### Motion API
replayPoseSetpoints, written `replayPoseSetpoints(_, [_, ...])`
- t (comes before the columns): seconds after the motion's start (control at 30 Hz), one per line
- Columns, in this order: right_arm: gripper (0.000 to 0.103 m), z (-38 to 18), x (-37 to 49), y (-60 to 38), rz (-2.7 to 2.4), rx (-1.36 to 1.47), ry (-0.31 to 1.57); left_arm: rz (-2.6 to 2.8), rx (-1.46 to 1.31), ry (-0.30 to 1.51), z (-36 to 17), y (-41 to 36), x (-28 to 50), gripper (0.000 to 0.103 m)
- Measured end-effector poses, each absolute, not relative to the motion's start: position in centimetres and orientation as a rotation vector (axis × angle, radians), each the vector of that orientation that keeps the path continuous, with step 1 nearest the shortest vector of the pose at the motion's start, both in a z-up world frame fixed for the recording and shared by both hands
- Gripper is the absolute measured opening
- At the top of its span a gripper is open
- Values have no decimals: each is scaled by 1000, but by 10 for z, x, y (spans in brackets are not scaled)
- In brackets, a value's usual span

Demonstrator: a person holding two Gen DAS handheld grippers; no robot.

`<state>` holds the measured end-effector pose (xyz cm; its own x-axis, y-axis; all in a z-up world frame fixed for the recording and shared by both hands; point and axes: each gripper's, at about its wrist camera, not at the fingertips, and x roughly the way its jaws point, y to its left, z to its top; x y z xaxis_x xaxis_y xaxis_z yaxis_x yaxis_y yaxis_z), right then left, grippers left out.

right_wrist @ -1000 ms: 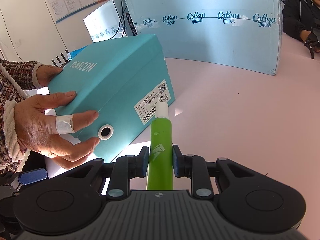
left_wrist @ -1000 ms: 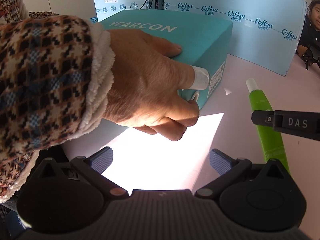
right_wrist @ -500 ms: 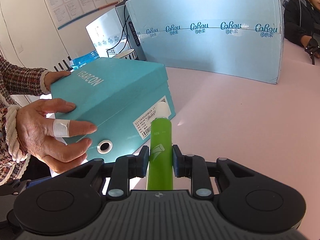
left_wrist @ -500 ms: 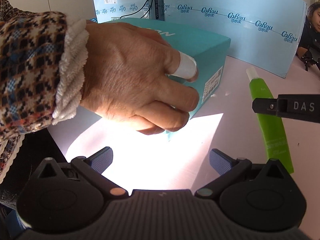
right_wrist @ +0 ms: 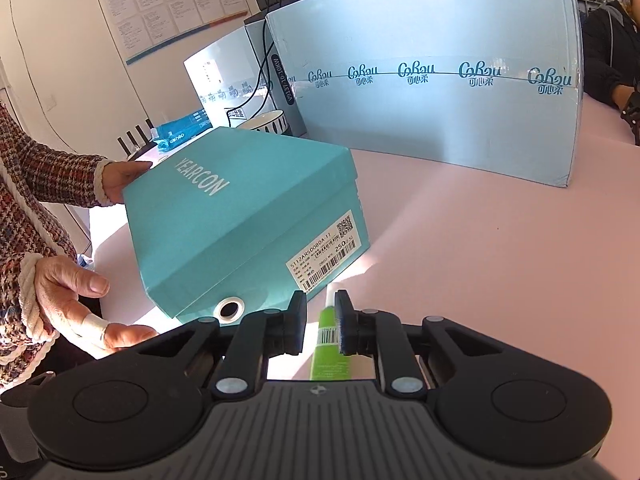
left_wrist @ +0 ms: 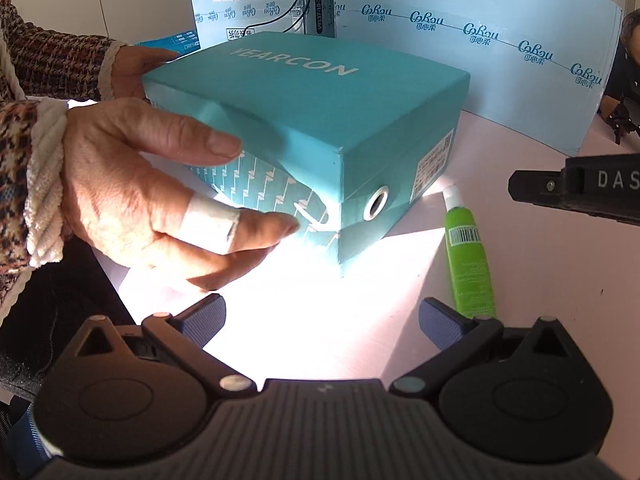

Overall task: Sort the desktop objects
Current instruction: 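Hold the green tube in the right gripper and lift it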

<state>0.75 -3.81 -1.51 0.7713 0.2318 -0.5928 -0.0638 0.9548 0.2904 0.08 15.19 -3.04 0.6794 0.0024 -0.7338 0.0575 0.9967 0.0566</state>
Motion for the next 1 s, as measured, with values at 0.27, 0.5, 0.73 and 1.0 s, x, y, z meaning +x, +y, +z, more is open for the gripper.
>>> replayPoseSetpoints(0.27, [25,-48,14,-36,137,224,815,-26,80,843,-37,156,2,103])
replayPoseSetpoints(0.5, [42,-72,31,-22,132,227,876,-22,86,856,-40,161,0,103])
replayPoseSetpoints(0.73, [42,-82,45,1,153,134,876,5,74,854,-41,168,0,103])
replayPoseSetpoints(1.0, [26,-84,47,-5,146,119,865,26,64,849,-41,168,-1,103])
